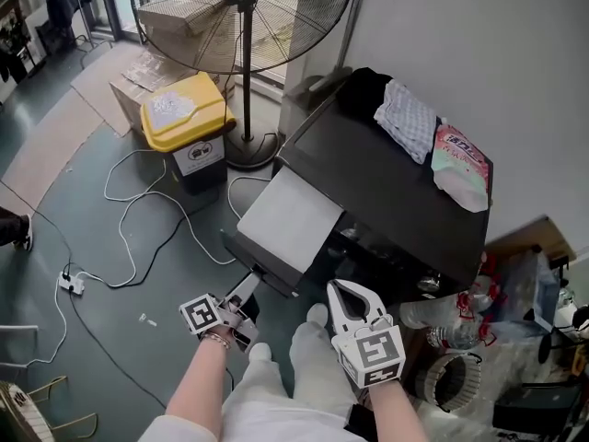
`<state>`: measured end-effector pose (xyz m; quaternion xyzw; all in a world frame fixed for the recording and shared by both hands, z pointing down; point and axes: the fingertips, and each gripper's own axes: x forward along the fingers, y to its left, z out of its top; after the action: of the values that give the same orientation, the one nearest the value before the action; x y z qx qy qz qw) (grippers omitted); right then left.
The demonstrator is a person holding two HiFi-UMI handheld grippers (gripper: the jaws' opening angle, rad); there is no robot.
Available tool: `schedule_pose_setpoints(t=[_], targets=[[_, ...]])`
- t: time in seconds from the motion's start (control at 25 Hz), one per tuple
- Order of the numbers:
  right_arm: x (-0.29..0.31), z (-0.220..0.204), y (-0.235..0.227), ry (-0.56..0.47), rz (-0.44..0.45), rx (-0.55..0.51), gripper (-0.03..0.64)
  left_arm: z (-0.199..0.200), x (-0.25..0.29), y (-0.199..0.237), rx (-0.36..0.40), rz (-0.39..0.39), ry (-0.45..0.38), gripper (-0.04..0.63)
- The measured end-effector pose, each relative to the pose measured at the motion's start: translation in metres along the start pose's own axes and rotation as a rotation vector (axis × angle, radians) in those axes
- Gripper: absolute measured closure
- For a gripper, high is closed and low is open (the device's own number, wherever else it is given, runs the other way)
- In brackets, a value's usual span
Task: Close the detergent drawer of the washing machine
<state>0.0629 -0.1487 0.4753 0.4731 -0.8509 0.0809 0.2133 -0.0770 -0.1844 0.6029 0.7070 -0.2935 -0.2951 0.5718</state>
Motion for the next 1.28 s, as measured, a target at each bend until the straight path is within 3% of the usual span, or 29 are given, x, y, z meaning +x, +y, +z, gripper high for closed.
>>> schedule_pose_setpoints(t=[0.92,1.28], targets=[[0.013,-0.011,-0.034,0.023,-0.053,0.063,0.623,0.011,0.045,0.012,0.027,0.052,0.009,0.233],[0.011,-0.008,-0.045,0.017,-0.071,0.065,0.623,0.019,0.082,-0.001,0.091,0.104,0.016,0.283]])
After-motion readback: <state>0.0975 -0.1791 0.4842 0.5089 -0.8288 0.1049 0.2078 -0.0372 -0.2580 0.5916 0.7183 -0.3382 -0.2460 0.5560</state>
